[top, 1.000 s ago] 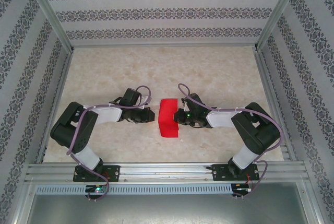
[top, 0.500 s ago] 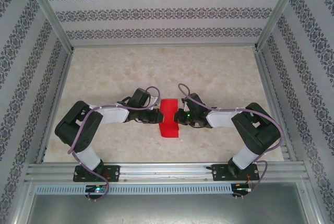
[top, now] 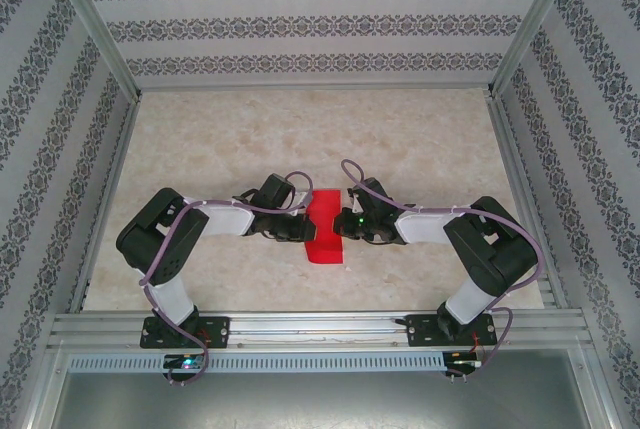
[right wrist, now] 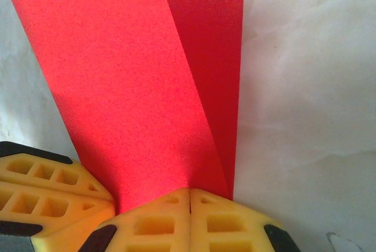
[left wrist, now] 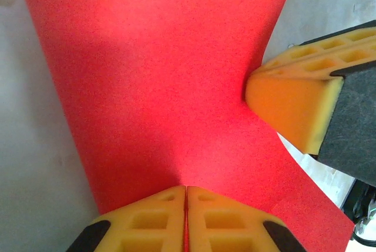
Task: Fold a paper plane with a square sheet of paper (fold left side to right side)
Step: Hold the square sheet of paper at the center of the table, then first fold the square sheet of paper in half at the center of the table.
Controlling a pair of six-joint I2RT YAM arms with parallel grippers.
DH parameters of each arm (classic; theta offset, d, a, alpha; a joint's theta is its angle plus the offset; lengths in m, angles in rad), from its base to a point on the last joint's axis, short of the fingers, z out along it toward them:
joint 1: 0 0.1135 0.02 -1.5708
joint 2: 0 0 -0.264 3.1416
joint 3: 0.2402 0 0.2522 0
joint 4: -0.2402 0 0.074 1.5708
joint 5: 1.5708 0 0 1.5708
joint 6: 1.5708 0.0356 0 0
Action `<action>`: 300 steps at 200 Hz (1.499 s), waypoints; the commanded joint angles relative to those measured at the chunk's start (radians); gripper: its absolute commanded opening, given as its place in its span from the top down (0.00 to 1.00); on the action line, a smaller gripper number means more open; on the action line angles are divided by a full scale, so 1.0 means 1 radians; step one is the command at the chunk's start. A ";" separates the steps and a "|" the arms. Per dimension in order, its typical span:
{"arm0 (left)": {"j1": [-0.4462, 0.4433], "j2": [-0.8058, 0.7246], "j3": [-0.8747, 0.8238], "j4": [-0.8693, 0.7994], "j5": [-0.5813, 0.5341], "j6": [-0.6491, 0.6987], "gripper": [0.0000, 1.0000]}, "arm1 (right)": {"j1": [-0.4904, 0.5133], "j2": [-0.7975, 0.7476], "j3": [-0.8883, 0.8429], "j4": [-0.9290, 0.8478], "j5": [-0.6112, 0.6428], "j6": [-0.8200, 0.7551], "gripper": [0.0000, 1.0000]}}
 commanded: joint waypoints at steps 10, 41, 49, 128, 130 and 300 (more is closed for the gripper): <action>-0.016 0.021 -0.001 -0.025 -0.044 -0.002 0.92 | -0.002 -0.014 -0.005 -0.127 0.024 -0.032 1.00; -0.018 0.027 0.005 -0.034 -0.044 -0.002 0.92 | 0.000 -0.058 0.036 -0.113 -0.022 -0.044 1.00; -0.017 0.028 0.009 -0.038 -0.046 -0.002 0.92 | -0.002 -0.066 0.040 -0.101 -0.033 -0.044 1.00; -0.019 0.028 0.019 -0.056 -0.045 0.004 0.92 | 0.000 0.046 0.091 0.101 -0.119 0.005 1.00; -0.019 0.027 0.019 -0.057 -0.045 0.004 0.92 | 0.001 0.051 0.094 0.105 -0.121 0.006 1.00; -0.027 -0.171 -0.119 -0.200 -0.032 0.026 0.92 | -0.016 0.216 0.075 0.074 -0.040 0.049 1.00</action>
